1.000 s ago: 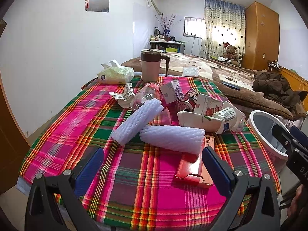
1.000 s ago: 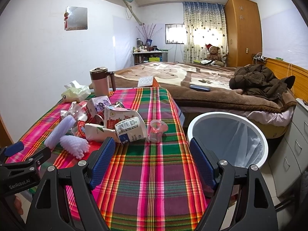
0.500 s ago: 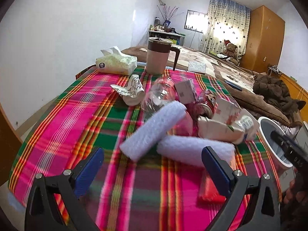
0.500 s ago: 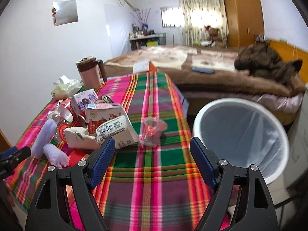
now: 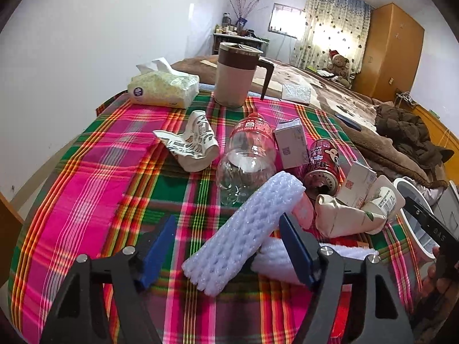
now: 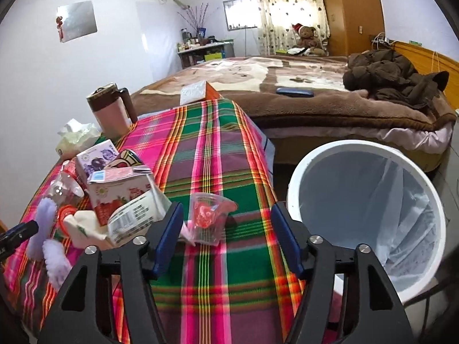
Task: Collect trash
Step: 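Grasp the clear plastic cup with the right tool while the left tool grasps a white foam net, then carry the clear cup with the right tool while the left tool carries the foam net to the bin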
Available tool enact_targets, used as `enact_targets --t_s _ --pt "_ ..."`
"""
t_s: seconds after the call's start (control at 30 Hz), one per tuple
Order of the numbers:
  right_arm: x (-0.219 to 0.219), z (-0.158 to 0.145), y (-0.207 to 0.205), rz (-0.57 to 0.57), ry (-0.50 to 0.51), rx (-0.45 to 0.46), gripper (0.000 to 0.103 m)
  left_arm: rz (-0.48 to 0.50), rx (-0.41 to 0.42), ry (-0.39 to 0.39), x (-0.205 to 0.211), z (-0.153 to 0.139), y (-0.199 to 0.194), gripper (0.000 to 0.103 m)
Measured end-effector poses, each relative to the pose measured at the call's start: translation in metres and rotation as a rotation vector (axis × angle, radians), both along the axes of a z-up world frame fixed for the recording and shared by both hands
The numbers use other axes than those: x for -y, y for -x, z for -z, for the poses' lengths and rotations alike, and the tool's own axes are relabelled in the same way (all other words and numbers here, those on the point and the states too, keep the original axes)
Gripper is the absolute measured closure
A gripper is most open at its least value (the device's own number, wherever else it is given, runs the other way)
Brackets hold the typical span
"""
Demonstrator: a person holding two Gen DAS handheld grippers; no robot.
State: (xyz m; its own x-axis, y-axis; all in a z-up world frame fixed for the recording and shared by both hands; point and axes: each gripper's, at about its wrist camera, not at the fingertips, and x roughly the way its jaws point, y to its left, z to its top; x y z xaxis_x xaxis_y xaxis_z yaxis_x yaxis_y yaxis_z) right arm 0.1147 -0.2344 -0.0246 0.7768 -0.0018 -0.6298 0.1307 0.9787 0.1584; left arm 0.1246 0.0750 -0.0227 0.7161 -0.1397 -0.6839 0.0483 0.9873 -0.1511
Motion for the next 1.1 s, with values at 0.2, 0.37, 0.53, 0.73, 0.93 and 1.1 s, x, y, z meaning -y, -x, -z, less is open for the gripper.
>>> enact_targets --t_s 0.2,0.37,0.53,0.73,0.93,1.1 --pt "0.005 0.013 -0.013 -0.047 -0.097 -0.089 0.049 0.068 -0.062 -0.021 0.004 0.006 -0.017 0.031" --pt "0.0 0.015 -0.017 -0.116 -0.104 -0.131 0.049 0.138 -0.056 -0.087 0.015 0.005 -0.025 0.03" --pt "0.0 0.014 -0.02 -0.148 -0.106 -0.146 0.053 0.151 -0.085 -0.155 0.016 0.008 -0.035 0.03" --pt "-0.001 0.018 -0.025 -0.167 -0.129 -0.174 0.069 0.17 -0.111 -0.104 0.017 0.012 -0.036 0.049" --pt "-0.002 0.017 -0.025 -0.17 -0.13 -0.168 0.07 0.153 -0.131 -0.06 0.015 0.015 -0.035 0.06" --pt "0.0 0.011 -0.021 -0.169 -0.137 -0.133 0.07 0.139 -0.111 -0.019 0.016 0.012 -0.031 0.067"
